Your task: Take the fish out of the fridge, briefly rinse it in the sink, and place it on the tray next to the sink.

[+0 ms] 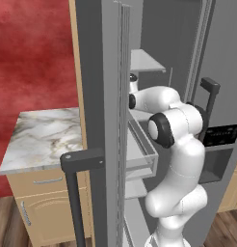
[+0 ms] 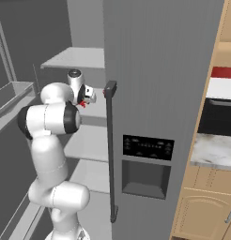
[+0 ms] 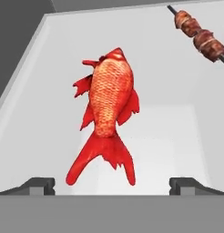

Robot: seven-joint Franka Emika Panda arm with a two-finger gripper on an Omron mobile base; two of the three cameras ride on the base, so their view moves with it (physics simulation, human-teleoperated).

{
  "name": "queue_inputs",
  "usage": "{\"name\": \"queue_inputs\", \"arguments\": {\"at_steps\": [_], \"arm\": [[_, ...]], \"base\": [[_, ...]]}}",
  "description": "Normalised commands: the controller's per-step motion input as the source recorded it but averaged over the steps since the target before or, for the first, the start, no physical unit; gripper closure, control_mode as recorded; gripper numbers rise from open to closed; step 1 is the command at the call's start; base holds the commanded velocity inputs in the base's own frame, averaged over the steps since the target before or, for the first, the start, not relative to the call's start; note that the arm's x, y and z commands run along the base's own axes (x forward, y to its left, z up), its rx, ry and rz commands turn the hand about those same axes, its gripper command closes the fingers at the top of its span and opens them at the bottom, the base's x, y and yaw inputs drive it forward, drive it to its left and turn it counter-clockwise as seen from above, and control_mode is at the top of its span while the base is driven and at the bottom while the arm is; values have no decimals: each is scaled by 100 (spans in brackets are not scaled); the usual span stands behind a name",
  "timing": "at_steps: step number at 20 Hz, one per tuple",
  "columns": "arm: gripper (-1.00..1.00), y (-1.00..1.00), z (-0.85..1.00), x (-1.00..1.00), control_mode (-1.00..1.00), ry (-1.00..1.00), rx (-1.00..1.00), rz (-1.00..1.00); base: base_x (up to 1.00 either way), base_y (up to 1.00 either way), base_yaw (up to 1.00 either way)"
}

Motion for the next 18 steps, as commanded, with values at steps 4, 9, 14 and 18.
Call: {"name": "queue_inputs", "arguments": {"at_steps": [4,9,14,18], "arm": [[-100,9,-1,33,-100,0,0,-5],[-100,10,-12,42,-100,0,-1,-4],[-100,6,-30,36,-100,0,-2,-3],[-100,3,-28,36,-100,0,-2,-3]], "base": [[0,0,0],[0,0,0],[0,0,0],[0,0,0]]}}
